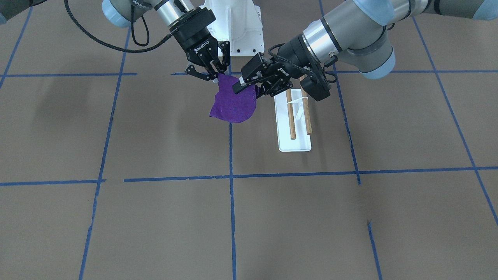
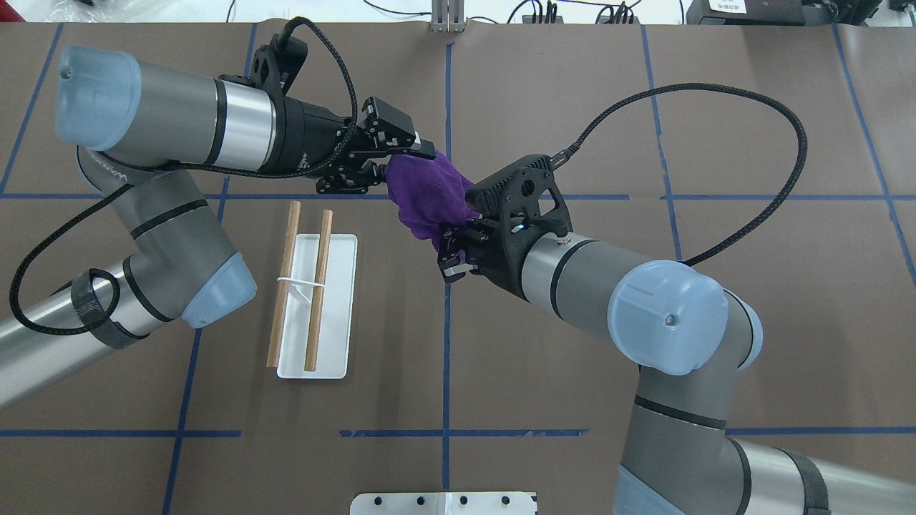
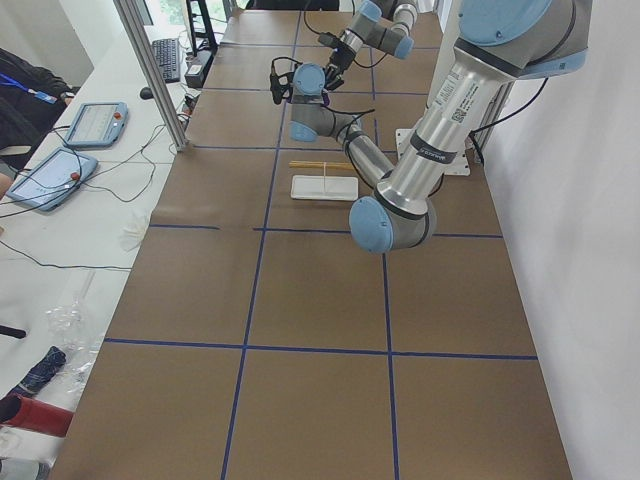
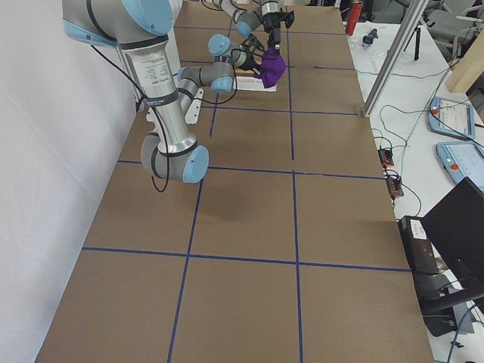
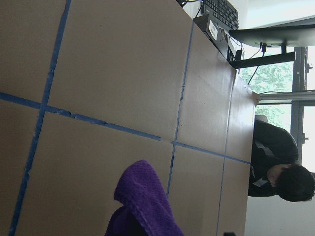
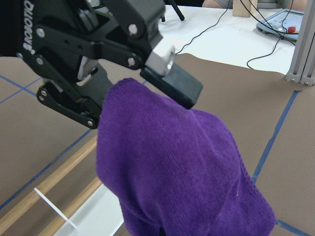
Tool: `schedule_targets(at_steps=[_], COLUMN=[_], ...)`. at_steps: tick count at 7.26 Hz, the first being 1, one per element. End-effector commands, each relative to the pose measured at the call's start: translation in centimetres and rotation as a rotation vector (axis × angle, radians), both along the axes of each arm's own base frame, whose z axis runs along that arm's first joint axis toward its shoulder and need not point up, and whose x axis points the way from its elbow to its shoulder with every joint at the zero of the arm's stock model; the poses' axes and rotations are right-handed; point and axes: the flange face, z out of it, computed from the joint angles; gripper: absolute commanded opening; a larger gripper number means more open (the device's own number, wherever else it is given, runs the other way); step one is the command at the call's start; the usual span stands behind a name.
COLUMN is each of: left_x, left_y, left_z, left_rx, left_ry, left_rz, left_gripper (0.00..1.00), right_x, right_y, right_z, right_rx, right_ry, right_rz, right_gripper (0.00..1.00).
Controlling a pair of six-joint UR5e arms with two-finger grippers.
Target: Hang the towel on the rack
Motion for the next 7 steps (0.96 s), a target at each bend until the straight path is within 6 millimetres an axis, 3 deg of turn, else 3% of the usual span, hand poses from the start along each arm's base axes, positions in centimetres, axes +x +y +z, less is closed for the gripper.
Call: schedule_targets(at_steps=[1,3,4,5,7], left_x=[0.5,0.3,0.1,0.2,0.2], left_y=[-0.4,-0.1,-0.2,-0.1,-0.1], left_z=[-0.9,-1.2,-1.3,-1.3,-1.2], left_rx=[-0.037,-0.033,-0.032,-0.032,-0.031], left_ry=[-0.042,-0.039,-0.038,-0.039,-0.04], left_rz=[0.0,0.005,0.005,0.008,0.012], left_gripper=[0.0,0.0,0.0,0.0,0.0], right_x=[0.2,0.6,0.4,1.2,2.2], right_y=[0.1,0.1,0.2,0.5,0.7], right_z=[-0.2,-0.3,-0.2,-0.5,-0.8], right_rx=[0.002,0.004,-0.006,-0.006,-0.016], right_ry=[-0.005,-0.01,-0.015,-0.029,0.002], right_rz=[-0.002,-0.002,0.003,0.0,-0.001], right_gripper=[0.0,0.0,0.71,1.0,1.0])
